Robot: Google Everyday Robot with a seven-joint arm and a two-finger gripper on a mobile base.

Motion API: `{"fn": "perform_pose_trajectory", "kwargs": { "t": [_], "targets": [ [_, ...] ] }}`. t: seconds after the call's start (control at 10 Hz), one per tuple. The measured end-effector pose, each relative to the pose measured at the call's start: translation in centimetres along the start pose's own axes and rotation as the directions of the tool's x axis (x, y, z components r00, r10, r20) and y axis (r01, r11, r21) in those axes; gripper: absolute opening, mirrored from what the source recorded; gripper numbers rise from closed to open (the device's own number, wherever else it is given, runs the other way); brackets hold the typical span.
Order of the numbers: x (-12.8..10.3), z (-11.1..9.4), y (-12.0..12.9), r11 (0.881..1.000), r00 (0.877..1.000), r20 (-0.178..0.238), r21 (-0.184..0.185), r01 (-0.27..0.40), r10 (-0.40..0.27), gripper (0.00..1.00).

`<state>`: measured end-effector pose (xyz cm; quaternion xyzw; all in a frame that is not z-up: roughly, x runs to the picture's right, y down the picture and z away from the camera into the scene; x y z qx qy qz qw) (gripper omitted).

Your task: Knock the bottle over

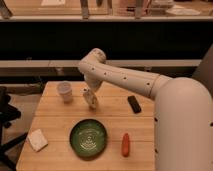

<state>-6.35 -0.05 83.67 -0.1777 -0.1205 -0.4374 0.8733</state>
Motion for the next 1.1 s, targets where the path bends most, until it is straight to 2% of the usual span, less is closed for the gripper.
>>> {"fn": "perform_pose_trajectory", "kwargs": {
  "t": [0.2,0.5,0.7,1.1],
  "targets": [
    [-0.7,-0.1,-0.5,1.000,1.000,0.003,0.007,0.029,-0.029,0.00],
    [-0.8,-0.4,-0.4,0.999,0.999,0.005,0.016,0.034,-0.034,0.00],
    [-1.7,-0.4,-1.2,0.999,0.999,0.010,0.020,0.048,-0.048,0.00],
    [-4.4,-1.2,0.0,0.997,0.997,0.021,0.022,0.072,-0.073,0.00]
  ]
}}
